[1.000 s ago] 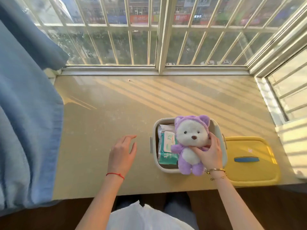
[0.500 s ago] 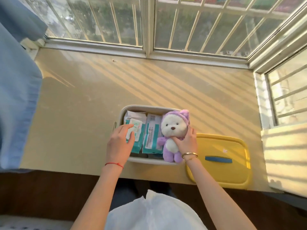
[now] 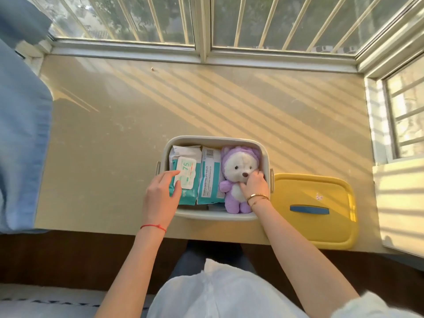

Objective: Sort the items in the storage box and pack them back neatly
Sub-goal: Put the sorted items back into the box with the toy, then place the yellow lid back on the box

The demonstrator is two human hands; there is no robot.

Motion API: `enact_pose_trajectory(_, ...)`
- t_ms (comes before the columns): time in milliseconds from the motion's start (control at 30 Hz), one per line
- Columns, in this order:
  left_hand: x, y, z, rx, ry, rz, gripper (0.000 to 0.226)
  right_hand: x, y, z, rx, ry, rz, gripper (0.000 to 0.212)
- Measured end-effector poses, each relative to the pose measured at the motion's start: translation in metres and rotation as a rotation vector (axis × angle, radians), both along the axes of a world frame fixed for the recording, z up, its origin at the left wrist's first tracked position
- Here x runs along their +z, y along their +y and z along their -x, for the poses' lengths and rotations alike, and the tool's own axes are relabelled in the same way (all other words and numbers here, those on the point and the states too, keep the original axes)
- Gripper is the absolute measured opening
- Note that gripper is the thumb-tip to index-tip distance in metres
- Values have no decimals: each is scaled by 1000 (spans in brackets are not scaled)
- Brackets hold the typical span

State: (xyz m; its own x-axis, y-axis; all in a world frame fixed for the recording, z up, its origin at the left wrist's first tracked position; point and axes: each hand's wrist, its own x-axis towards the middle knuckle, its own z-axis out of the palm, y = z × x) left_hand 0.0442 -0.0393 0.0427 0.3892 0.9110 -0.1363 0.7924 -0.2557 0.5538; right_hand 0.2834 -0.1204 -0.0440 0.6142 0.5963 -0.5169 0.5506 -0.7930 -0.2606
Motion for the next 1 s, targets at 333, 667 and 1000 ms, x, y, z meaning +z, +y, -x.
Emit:
enact_pose_trajectory(333,10,14,-4,-155,-37,-48,28,22,-45,25,-106,-79,-371,81)
enact_pose_trajectory(667,17,-39,-51,-337,-101,-101,28,51,-141,-5,-168,-243,-522,54)
enact_pose_trajectory(1000,-15,-168,-138,-400,-134,-70,26,29,-262,-110,-340,-189,-451,47)
